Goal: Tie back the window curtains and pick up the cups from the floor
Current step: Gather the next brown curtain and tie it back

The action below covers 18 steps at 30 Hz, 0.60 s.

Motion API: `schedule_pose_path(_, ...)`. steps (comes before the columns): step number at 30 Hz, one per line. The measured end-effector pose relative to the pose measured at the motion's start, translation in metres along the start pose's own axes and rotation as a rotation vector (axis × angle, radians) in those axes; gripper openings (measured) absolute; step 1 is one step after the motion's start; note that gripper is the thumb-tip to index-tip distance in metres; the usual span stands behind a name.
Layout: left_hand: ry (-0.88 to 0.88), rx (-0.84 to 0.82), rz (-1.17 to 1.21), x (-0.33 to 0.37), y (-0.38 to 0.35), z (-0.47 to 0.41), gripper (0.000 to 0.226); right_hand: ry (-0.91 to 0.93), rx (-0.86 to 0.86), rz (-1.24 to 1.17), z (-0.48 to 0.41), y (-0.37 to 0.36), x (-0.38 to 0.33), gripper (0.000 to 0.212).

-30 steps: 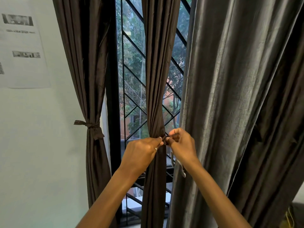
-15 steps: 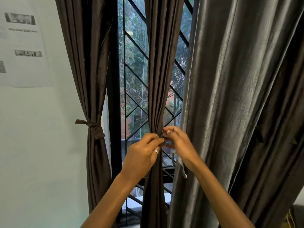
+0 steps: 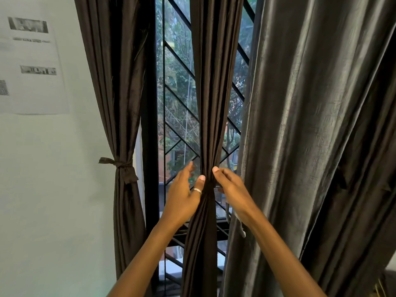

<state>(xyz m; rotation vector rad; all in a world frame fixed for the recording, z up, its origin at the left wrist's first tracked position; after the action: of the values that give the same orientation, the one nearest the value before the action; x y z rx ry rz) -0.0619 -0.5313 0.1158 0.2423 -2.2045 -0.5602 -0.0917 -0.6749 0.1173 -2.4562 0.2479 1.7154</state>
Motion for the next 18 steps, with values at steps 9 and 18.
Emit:
schedule_pose_path(9, 0.010, -0.026, -0.028, -0.007, -0.002, -0.015, 0.033, 0.125, 0.038, 0.127, -0.003, 0.002, -0.003, 0.022)
schedule_pose_path(18, 0.041, 0.104, -0.060, -0.026, -0.007, -0.012, 0.031, 0.155, 0.153, 0.336, -0.004, -0.002, 0.022, 0.037)
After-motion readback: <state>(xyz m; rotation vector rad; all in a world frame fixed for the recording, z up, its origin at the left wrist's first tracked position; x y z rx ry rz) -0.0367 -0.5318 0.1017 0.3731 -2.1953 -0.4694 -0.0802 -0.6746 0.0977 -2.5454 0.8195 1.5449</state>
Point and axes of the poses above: each hand's wrist, its own z-axis away from the middle knuckle, its own y-axis out of the back of the hand, x = y × z, the point moved 8 cm from there along -z, towards the middle knuckle, and after that the axes turned 10 degrees about -z, right-handed, at the moved point
